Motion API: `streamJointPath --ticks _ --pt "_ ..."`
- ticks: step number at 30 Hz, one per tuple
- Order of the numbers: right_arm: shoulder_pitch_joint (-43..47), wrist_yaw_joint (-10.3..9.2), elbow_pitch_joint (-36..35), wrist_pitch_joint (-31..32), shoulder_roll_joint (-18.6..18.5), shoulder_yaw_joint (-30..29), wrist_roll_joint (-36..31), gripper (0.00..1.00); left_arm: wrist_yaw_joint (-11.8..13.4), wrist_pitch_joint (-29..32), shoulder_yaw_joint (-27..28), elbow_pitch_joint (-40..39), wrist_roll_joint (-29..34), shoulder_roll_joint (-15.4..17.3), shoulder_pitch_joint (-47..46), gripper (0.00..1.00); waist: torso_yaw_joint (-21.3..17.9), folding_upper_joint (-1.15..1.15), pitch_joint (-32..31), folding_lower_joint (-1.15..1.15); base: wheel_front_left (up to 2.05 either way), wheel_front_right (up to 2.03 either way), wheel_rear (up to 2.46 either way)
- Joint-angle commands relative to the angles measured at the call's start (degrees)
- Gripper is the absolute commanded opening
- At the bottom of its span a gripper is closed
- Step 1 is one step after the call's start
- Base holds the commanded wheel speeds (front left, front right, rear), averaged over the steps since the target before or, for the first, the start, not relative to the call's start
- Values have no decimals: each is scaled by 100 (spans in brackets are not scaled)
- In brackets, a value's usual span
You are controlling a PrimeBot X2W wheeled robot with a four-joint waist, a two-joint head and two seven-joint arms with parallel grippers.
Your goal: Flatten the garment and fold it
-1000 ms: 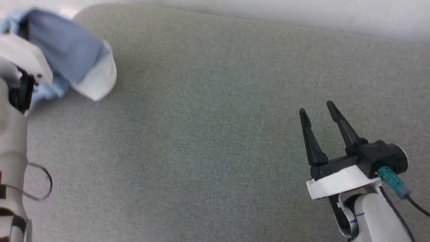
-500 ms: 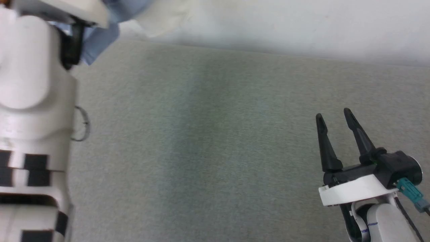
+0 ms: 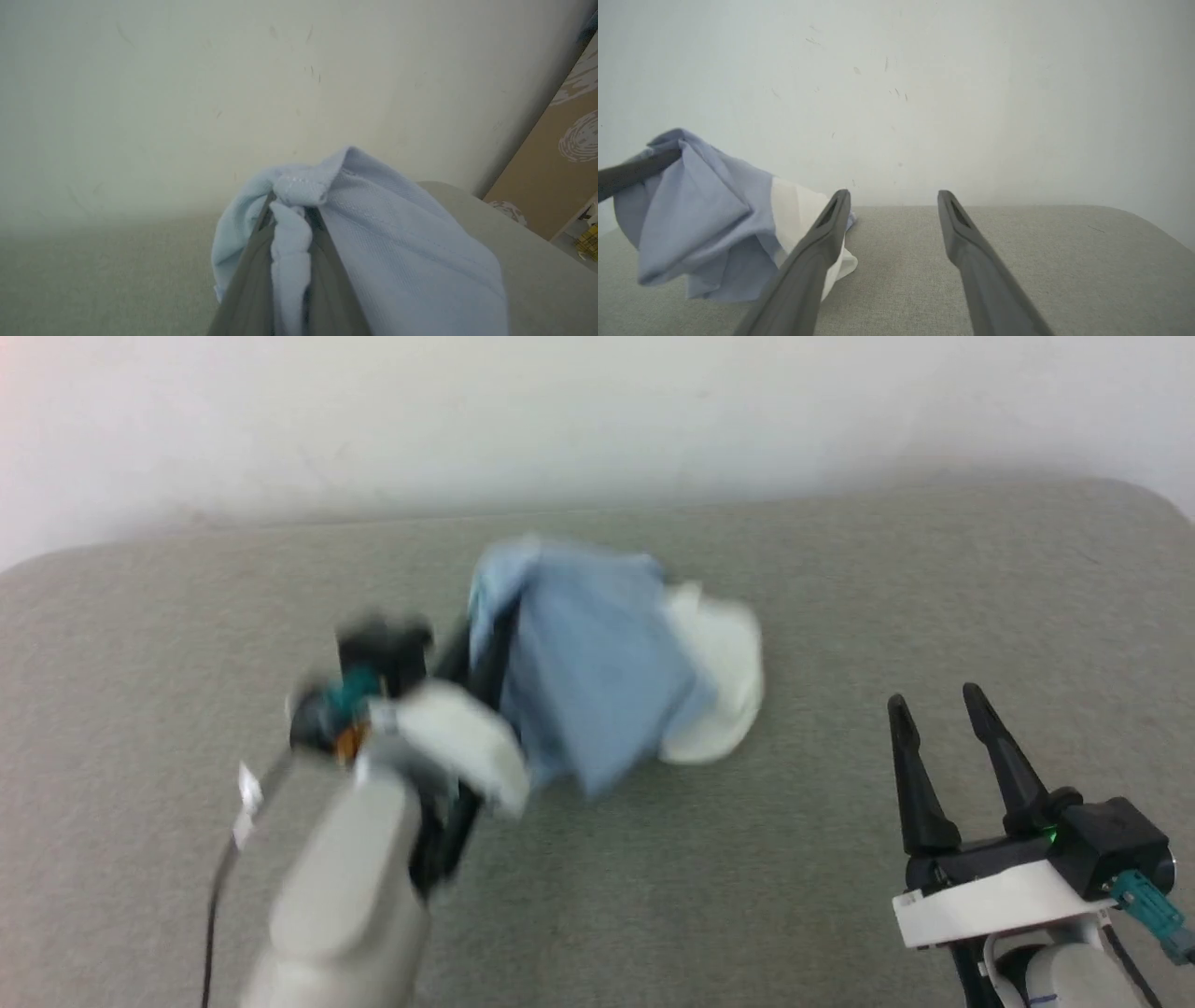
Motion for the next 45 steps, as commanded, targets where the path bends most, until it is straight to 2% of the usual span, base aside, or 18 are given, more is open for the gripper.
streamJointPath --ticks 1,4,6,7,8,9,16,20,23,32,38,42,45 --pt "64 32 -1 -14 -5 19 39 100 55 4 -29 88 -53 -9 296 0 -431 0 -61 0 0 0 0" --pt "120 32 25 -15 -5 92 87 100 260 -65 -122 417 -46 -44 1133 0 -601 0 -99 0 0 0 0" --pt "153 32 18 -17 -5 118 119 100 280 -80 -225 573 -74 -101 1527 0 -654 0 -107 0 0 0 0" --pt "171 32 16 -17 -5 122 121 100 285 -116 -272 599 -67 -121 1654 9 -660 0 -115 0 0 0 0" --pt "194 32 14 -18 -5 111 120 100 288 -154 -308 602 -78 -151 1753 42 -648 0 -131 0 0 0 0" --pt "216 32 13 -18 -5 98 112 100 299 -213 -339 567 -67 -173 1814 100 -627 0 -145 0 0 0 0" --pt "308 32 -28 52 -5 30 60 100 447 -514 -316 -504 211 -231 1948 100 -363 0 -251 0 0 0 0" --pt "320 32 -48 94 -5 77 74 100 538 -525 -23 -1404 423 -182 2075 100 -237 0 -287 0 0 0 0" --pt "324 32 -47 135 -5 108 72 100 636 -526 269 -1749 539 -91 2215 100 -144 0 -301 0 0 0 0" --pt "328 32 -32 321 -5 199 76 100 819 -527 1037 -1811 577 290 2771 100 53 0 -323 0 0 0 0" --pt "343 32 5 538 -5 211 27 100 852 -527 1311 -2006 599 386 3103 100 191 0 -335 0 0 0 0" --pt "210 32 98 981 -5 377 -33 100 839 -528 1350 -2098 623 354 3168 100 318 0 -329 0 0 0 0" --pt "-30 32 193 1518 -5 732 -43 100 818 -528 1351 -2133 634 293 3157 100 431 0 -313 0 0 0 0"
